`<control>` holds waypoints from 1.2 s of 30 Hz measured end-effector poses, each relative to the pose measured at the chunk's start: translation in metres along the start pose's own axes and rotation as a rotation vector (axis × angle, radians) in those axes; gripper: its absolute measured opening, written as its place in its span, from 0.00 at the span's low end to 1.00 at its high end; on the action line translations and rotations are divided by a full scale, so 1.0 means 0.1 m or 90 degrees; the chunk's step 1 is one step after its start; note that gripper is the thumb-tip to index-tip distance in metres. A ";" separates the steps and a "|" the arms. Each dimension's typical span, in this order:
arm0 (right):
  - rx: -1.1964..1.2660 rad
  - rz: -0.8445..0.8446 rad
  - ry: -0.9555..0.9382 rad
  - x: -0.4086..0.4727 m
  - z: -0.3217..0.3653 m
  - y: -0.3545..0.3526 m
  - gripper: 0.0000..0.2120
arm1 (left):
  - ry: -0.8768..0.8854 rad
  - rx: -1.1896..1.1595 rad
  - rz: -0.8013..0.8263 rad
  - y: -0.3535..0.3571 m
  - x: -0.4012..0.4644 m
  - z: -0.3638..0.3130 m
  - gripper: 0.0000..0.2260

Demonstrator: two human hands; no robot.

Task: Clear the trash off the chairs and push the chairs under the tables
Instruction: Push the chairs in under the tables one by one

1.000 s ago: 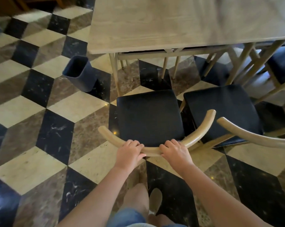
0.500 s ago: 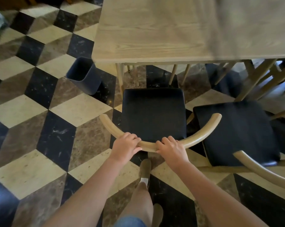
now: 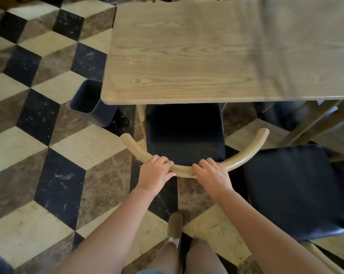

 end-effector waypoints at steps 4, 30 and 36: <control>0.003 -0.012 -0.012 0.21 -0.04 -0.17 0.18 | 0.004 0.001 -0.003 -0.07 0.23 0.13 0.16; 0.019 0.027 -0.057 0.66 -0.21 -0.36 0.19 | -0.077 -0.004 0.050 -0.17 0.61 0.21 0.20; 0.042 -0.021 -0.024 0.13 -0.33 -0.61 0.23 | -0.051 -0.007 0.013 -0.35 0.38 -0.28 0.22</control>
Point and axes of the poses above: each hand's wrist, its own x-axis towards the middle knuckle, its own y-axis out of the palm, z = x × y, the point moved 10 cm from there along x, towards the middle knuckle, and after that the axes turned 10 degrees about z, right-handed, at the moved point
